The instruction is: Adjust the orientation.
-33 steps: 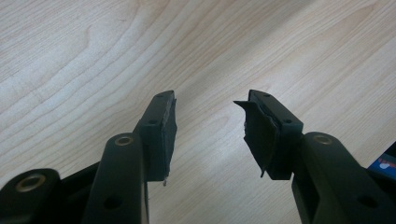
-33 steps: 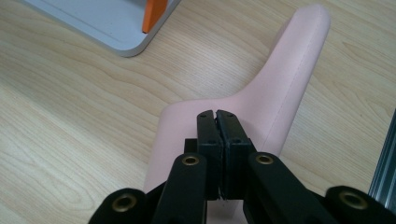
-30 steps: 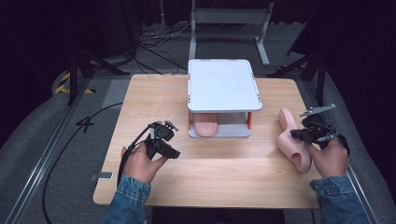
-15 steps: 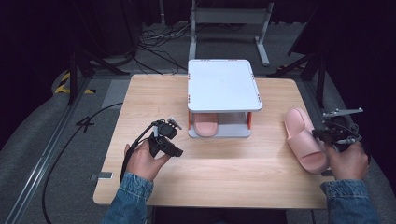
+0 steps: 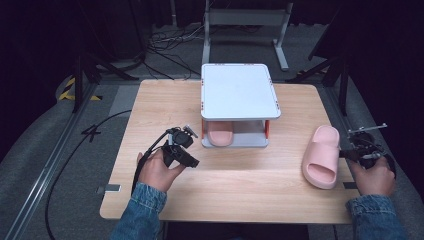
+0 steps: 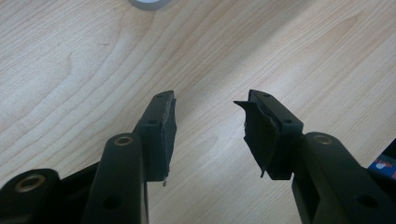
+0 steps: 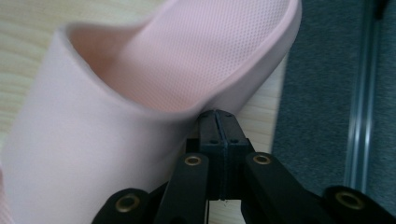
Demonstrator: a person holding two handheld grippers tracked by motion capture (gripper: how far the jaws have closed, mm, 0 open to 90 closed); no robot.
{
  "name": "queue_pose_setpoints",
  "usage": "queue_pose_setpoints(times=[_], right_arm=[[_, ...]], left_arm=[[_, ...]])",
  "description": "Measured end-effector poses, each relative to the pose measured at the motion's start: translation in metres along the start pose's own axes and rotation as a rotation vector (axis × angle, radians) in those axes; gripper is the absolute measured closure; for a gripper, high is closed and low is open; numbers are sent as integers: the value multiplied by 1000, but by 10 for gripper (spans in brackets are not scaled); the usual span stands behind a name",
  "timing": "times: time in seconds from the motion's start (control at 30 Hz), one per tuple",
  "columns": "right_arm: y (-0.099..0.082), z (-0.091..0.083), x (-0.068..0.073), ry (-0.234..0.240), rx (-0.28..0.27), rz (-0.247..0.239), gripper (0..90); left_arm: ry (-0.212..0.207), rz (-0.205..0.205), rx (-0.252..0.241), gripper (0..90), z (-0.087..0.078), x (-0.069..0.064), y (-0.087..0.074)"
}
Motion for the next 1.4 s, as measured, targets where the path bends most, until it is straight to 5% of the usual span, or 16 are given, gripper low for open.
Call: queue_pose_setpoints(times=[0.23,0.5,0.77,1.13,1.4], right_arm=[[-6,19,14,16,50,-44,896],[-3,-3,10,12,11,-17,891],[-25,-12,25,31,111,-58,895],[-20,1,83,142,118,-190,896],[-1,17,106,222,65,-227,874]], left_arm=[[-4,-1,-3,533,-1,2,1],[-5,4,-1,532,-2,1,0],[-4,2,-4,531,-2,1,2],[3,2,-13,531,-4,2,1],[17,-18,-6,530,-8,5,-8]])
Point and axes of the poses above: each handheld gripper's, and its own axes: z roughly forward along the jaws, y roughly out of its top, x roughly to its left, the point moved 2 cm from there along z, roughly forward along the jaws, and after that the axes turned 14 degrees about -x, right-handed, at the moved point
